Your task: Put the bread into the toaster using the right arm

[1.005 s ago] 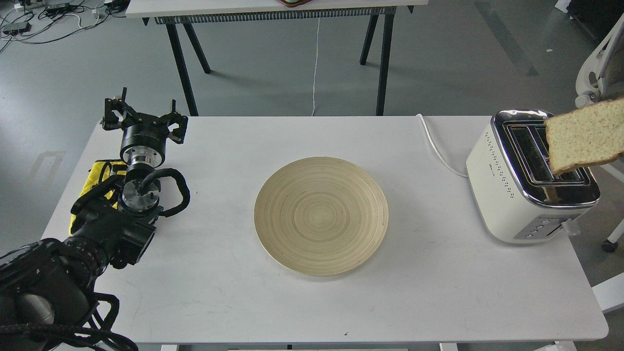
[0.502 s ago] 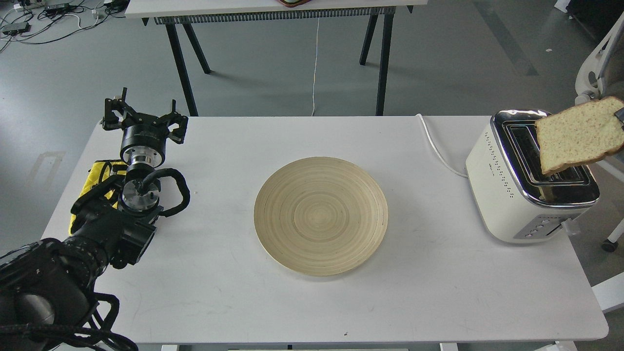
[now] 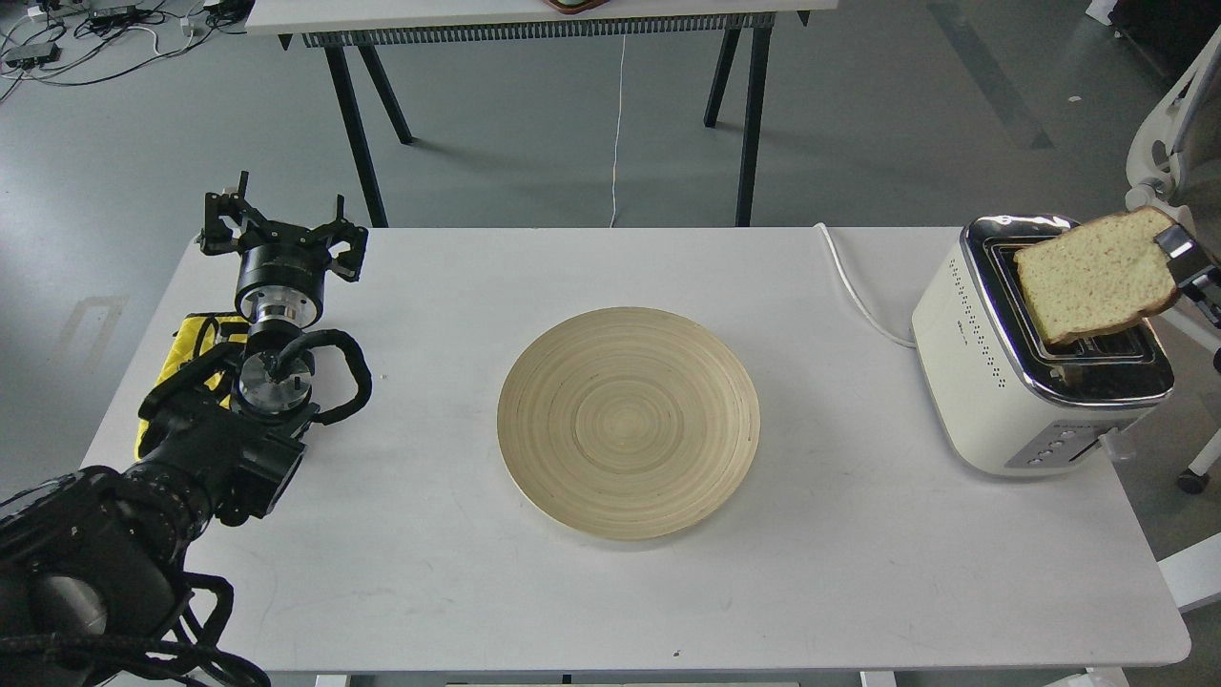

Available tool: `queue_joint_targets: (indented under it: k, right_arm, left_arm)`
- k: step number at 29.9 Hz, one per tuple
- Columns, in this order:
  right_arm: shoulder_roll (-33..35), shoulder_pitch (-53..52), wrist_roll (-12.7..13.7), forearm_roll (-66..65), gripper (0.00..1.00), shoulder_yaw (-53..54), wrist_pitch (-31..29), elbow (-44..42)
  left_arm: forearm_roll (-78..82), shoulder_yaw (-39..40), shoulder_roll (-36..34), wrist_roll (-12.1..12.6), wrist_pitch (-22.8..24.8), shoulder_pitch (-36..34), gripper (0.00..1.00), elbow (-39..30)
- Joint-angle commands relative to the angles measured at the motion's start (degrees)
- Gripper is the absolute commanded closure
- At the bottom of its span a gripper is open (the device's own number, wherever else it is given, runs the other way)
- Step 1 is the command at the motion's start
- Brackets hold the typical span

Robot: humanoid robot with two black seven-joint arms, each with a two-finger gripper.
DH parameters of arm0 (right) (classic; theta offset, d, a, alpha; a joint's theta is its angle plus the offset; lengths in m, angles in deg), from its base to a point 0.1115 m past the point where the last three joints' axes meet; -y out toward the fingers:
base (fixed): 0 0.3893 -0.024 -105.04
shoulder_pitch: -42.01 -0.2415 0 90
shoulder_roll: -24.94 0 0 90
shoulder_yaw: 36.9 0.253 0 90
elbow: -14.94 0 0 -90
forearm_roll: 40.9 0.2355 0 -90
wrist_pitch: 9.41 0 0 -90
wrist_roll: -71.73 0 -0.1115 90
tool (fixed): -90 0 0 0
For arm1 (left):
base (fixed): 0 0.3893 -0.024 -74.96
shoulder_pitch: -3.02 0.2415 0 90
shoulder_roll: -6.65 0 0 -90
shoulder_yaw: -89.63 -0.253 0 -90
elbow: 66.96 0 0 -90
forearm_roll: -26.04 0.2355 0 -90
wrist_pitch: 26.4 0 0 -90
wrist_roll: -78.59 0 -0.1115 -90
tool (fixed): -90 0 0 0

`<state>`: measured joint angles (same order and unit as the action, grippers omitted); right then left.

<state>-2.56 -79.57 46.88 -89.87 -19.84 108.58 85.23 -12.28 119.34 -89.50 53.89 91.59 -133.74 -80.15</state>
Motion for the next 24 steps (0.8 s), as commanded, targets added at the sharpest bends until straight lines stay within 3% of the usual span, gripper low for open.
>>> queue_joint_targets:
  k: [1, 5, 6, 8, 10, 11, 17, 24]
  right_arm:
    - [-1.41, 0.02, 0.07, -0.16, 1.00, -0.01, 0.00, -1.11]
    - [-3.08, -0.16, 0.77, -1.29, 0.99, -0.01, 0.00, -2.08]
    - [-3.26, -0.16, 1.03, -1.73, 0.93, -0.01, 0.00, -2.08]
    - [-3.61, -0.16, 1.04, -2.00, 0.75, -0.01, 0.00, -2.00]
    - [-4.40, -0.16, 1.03, -2.00, 0.32, -0.01, 0.00, -1.91]
    - [-4.67, -0.24, 0.95, -2.00, 0.26, 0.08, 0.00, -1.91]
    - [-5.02, -2.35, 1.12, -1.39, 0.05, 0.43, 0.00, -0.07]
    - [-1.51, -4.38, 1.30, -0.68, 0.02, 6.56, -3.12, 9.95]
  left_arm:
    - [0.00, 0.00, 0.00, 0.00, 0.01, 0.01, 0.00, 0.00]
    - [0.00, 0.00, 0.00, 0.00, 0.01, 0.01, 0.00, 0.00]
    - [0.00, 0.00, 0.00, 0.00, 0.01, 0.01, 0.00, 0.00]
    - [0.00, 0.00, 0.00, 0.00, 0.01, 0.01, 0.00, 0.00]
    - [0.00, 0.00, 0.00, 0.00, 0.01, -0.08, 0.00, 0.00]
    - [0.00, 0.00, 0.00, 0.00, 0.01, 0.00, 0.00, 0.00]
    - [0.00, 0.00, 0.00, 0.00, 0.01, 0.01, 0.00, 0.00]
    - [0.00, 0.00, 0.00, 0.00, 0.01, 0.01, 0.00, 0.00]
